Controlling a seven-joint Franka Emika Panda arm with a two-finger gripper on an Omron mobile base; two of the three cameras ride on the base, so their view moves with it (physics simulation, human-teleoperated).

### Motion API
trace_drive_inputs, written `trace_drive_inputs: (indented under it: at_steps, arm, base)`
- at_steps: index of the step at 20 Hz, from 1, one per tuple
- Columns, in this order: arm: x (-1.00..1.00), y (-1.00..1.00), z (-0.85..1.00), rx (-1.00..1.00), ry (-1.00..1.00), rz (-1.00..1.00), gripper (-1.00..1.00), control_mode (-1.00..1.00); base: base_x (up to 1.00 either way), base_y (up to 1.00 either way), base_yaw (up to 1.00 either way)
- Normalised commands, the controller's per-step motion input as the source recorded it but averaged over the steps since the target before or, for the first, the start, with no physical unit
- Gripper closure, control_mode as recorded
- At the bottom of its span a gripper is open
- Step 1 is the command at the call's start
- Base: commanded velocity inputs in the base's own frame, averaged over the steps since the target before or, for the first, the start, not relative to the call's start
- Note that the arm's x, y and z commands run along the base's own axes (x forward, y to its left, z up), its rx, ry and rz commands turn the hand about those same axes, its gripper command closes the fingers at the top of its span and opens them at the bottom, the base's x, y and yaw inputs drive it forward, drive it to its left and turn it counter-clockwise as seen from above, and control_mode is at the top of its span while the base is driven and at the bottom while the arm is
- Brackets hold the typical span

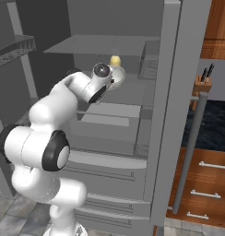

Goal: Pick the chicken drumstick and sweet potato from their plates and place them in the bowl. Then put the bowl in the fridge.

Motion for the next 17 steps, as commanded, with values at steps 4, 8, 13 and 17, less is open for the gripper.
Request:
trace_drive_inputs:
  at_steps: [4, 8, 13, 17]
  arm:
    - [-0.53, 0.04, 0.35, 0.0, 0.02, 0.0, -1.0, -1.0]
    - [-0.62, 0.09, 0.17, 0.0, 0.02, -0.09, -1.0, -1.0]
    - [-0.69, 0.14, 0.02, 0.0, 0.0, -0.25, -1.0, -1.0]
    - [-0.73, 0.16, 0.0, 0.0, 0.0, -0.35, -1.0, -1.0]
  base:
    - [0.0, 0.0, 0.0]
    - [0.0, 0.0, 0.0]
    - [0.0, 0.0, 0.0]
    - [0.0, 0.0, 0.0]
